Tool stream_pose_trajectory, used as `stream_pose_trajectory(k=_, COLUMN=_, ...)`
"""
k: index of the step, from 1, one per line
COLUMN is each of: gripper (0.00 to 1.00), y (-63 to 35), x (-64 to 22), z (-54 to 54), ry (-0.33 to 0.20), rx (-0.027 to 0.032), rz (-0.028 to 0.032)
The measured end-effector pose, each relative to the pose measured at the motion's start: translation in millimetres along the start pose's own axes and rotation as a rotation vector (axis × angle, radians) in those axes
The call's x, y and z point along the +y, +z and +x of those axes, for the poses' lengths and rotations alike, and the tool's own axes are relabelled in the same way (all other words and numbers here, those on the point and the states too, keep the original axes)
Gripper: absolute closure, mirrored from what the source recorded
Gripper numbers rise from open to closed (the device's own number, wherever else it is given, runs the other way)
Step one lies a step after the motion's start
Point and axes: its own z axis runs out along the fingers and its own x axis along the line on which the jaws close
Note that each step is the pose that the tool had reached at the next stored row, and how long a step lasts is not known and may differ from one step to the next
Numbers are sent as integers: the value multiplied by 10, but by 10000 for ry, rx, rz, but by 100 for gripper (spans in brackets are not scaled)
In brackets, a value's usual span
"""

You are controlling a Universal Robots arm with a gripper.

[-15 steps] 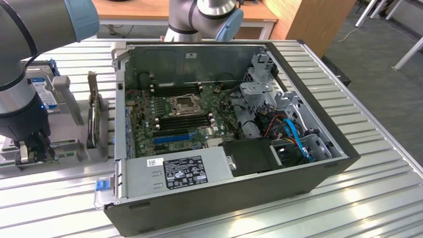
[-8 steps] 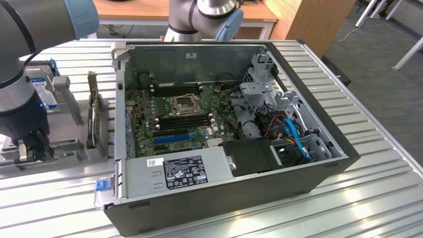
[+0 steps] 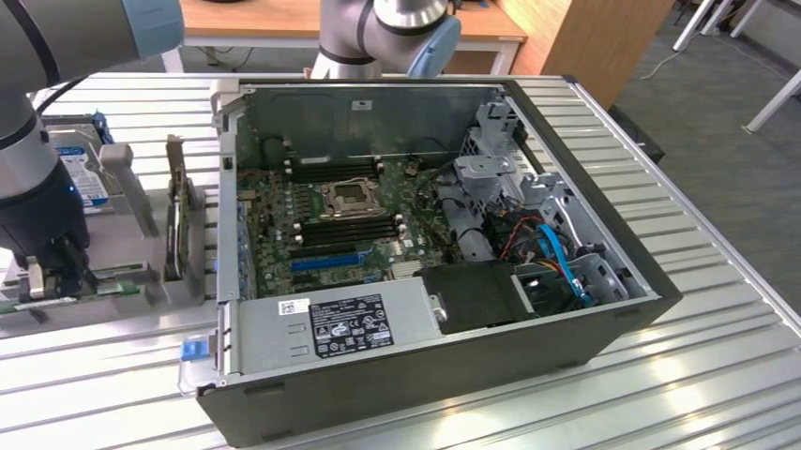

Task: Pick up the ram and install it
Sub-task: 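Pick up the ram and move it above insertion slot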

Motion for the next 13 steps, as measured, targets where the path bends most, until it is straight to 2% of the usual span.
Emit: stream_pose_trajectory(k=13, gripper=88, y=-294, x=14, z=-7, ry=23, rx=-1, rz=0)
